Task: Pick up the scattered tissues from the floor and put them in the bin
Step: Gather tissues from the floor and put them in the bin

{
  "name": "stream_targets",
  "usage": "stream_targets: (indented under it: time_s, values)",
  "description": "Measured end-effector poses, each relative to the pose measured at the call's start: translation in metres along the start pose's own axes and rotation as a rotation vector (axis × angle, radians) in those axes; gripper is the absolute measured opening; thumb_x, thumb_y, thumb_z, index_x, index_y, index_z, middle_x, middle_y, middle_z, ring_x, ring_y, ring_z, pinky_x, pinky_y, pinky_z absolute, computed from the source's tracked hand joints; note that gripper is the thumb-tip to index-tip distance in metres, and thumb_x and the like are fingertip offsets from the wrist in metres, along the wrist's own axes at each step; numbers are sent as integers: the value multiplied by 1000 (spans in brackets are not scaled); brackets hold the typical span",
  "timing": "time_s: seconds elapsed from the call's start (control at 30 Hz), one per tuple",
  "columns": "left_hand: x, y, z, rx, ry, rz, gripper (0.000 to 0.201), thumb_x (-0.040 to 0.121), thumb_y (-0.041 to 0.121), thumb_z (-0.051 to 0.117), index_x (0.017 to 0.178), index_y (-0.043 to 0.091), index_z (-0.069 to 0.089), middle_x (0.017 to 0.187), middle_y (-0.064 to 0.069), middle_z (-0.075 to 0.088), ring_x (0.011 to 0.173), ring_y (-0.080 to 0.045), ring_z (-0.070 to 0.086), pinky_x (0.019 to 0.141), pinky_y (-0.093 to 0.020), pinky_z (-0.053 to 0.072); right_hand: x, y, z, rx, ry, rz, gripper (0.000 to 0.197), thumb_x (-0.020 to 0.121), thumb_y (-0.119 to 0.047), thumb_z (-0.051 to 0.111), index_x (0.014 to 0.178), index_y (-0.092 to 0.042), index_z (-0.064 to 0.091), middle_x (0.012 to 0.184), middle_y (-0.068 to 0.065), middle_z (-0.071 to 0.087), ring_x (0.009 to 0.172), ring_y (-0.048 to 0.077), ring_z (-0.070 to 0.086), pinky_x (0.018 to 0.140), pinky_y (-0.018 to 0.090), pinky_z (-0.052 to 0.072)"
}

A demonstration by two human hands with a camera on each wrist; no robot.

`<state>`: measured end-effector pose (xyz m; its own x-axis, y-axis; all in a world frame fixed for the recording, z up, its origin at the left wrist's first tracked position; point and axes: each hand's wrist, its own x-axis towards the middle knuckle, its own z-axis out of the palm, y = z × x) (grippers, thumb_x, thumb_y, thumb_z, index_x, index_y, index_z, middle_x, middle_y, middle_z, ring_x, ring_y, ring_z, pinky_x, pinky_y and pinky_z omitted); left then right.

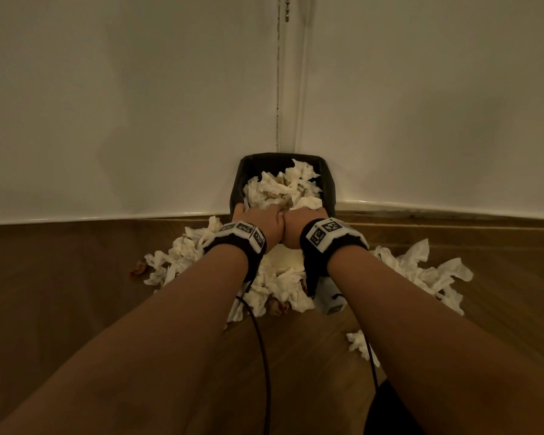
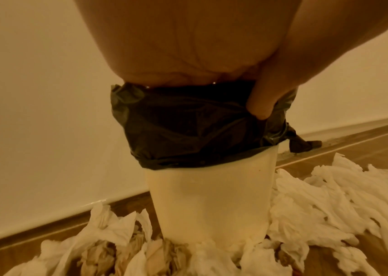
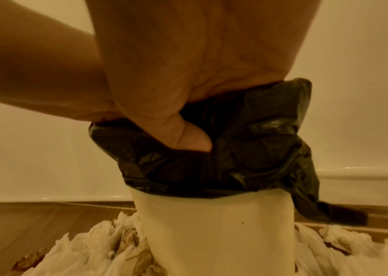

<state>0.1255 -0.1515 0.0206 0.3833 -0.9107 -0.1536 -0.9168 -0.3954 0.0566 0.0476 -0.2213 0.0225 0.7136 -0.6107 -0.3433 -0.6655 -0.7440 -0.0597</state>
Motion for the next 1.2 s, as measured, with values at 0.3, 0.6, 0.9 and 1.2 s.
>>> stream_targets:
  time_s: [0.3,0.6,0.9,1.2]
  values:
    - [-36,-23,-19,-160,342,-42,30,98,24,32,124,17,44,124,-6,50,113,-24,46,92,-39,35,-19,-7,-37,-16,101,-29,22,87,-25,53,105,-14,60,109,10,64,92,26,61,75,33,48]
    - [-115,-105,18,-290,-138,-379,24,92,19,44,113,22,53,122,-6,54,105,-26,55,78,-31,43,-43,-98,-14,188,198,-398,28,90,-13,42,108,-19,63,118,6,60,105,25,58,83,32,45]
    - [-185,-121,120,-283,-596,-365,44,88,36,58,129,25,47,132,-7,46,117,-27,49,95,-36,44,-16,-153,75,-51,-200,-457,39,93,-16,51,132,-22,48,134,10,47,115,28,52,85,33,44]
    - [-197,-95,166,-250,-588,-260,46,87,32,61,129,31,42,135,-7,32,107,-33,52,75,-35,45,-7,-183,133,-65,-370,-439,42,91,-13,56,132,-21,50,141,9,42,122,28,48,86,30,44]
